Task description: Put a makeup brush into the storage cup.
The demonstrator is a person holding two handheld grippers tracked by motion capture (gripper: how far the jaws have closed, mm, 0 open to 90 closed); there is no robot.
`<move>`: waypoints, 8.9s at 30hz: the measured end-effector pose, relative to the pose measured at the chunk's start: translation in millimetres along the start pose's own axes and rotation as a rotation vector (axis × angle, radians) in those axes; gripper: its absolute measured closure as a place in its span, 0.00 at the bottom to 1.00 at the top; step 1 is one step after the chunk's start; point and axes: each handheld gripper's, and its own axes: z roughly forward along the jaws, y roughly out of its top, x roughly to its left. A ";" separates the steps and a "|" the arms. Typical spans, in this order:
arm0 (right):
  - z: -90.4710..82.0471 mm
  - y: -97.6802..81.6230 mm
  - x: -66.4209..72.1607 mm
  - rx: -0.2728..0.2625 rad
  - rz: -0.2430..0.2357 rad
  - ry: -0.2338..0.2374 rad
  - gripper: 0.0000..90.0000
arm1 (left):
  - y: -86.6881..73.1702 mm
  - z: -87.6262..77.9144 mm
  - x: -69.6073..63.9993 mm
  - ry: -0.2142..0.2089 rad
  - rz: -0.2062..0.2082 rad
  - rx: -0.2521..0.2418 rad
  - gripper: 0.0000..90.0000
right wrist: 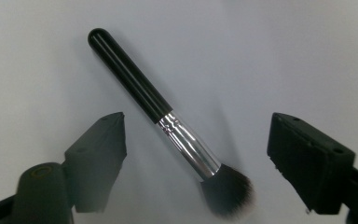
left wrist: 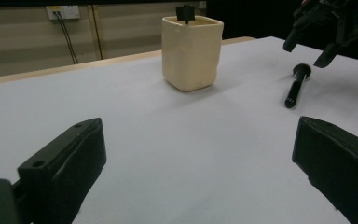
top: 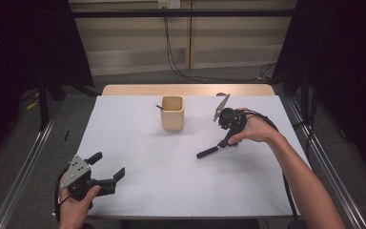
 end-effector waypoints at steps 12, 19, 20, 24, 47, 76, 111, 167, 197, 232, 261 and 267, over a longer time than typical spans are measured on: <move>14.8 2.7 3.8 0.064 -0.075 0.033 0.39 | -0.6 1.6 1.1 0.002 -0.002 0.014 0.03; 28.0 2.5 5.6 0.139 -0.112 0.021 0.41 | -1.0 1.6 1.5 0.004 -0.003 0.014 0.03; 29.7 2.2 5.1 0.145 -0.120 0.017 0.44 | -0.9 1.6 1.7 0.005 -0.003 0.015 0.03; 35.2 0.6 3.5 0.174 -0.118 0.031 0.49 | -0.9 1.4 1.6 0.004 -0.003 0.013 0.03; 39.6 -2.7 0.8 0.174 -0.111 0.077 0.80 | -1.1 -0.8 1.4 0.014 0.003 0.013 0.03; 23.7 -11.1 1.3 0.073 0.020 0.048 0.81 | -1.4 -1.5 3.2 0.021 -0.009 0.011 0.04; -7.7 -50.2 13.8 -0.442 0.275 -0.022 0.81 | 0.4 -4.0 6.6 0.013 -0.024 0.010 0.04; -13.4 -57.1 67.4 -0.663 0.214 0.052 0.81 | 8.7 9.2 -9.2 -0.035 0.024 -0.008 0.04; -1.4 -22.8 96.0 -0.579 0.061 0.169 0.81 | 27.0 39.8 -23.7 -0.159 0.104 0.006 0.04; 5.2 24.2 103.1 -0.217 -0.132 0.221 0.81 | 58.1 73.5 -44.1 -0.393 0.224 0.193 0.05; 12.7 50.1 108.6 0.073 -0.259 0.204 0.81 | 67.6 106.3 -59.5 -0.475 0.373 0.510 0.05; 14.9 53.6 105.8 0.092 -0.264 0.197 0.81 | 69.6 114.9 -64.7 -0.510 0.412 0.579 0.05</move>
